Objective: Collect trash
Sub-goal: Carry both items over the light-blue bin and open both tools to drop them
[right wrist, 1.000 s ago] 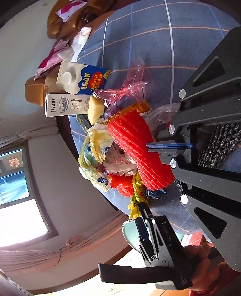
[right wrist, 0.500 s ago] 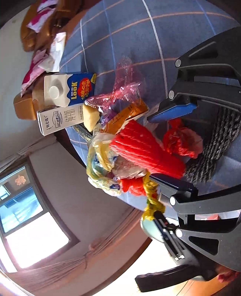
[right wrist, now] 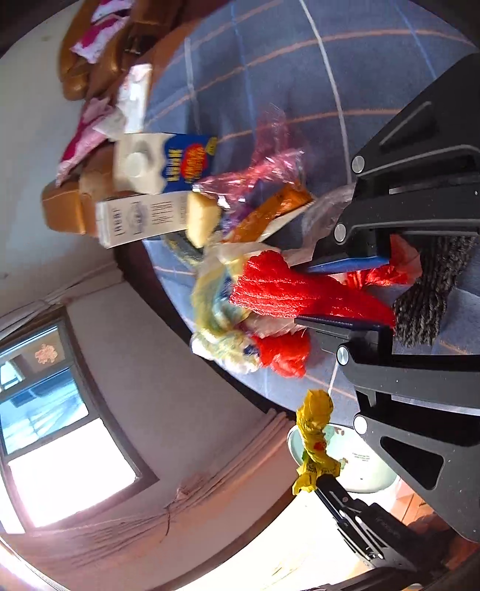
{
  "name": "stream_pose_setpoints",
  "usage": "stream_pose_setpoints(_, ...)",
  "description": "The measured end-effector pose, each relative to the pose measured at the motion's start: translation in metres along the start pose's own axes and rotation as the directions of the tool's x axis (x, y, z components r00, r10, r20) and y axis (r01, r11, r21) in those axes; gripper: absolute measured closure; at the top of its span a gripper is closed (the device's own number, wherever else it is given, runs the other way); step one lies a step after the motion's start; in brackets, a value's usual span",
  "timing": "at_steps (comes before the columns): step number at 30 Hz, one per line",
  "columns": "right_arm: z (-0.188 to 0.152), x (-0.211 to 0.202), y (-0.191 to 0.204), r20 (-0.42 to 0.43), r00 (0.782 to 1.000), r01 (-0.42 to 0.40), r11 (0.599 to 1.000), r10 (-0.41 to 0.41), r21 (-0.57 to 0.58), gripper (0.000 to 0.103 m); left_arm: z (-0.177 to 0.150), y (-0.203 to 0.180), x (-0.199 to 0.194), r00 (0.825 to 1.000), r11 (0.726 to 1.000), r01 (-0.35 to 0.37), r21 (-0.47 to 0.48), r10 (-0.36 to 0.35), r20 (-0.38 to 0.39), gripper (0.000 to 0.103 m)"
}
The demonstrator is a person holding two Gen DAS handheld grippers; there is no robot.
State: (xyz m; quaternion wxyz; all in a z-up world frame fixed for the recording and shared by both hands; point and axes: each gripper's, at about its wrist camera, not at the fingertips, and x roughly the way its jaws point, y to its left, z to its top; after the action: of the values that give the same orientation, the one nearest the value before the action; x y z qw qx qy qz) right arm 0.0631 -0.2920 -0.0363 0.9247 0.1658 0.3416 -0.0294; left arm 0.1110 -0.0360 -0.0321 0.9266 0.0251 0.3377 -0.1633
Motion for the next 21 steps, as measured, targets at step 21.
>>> stream_pose_setpoints(21, -0.029, 0.061, 0.188, -0.116, 0.974, -0.219, 0.937, 0.194, -0.272, 0.081, -0.019, 0.145, -0.050, 0.939, 0.924, -0.332, -0.191, 0.342, 0.023, 0.086)
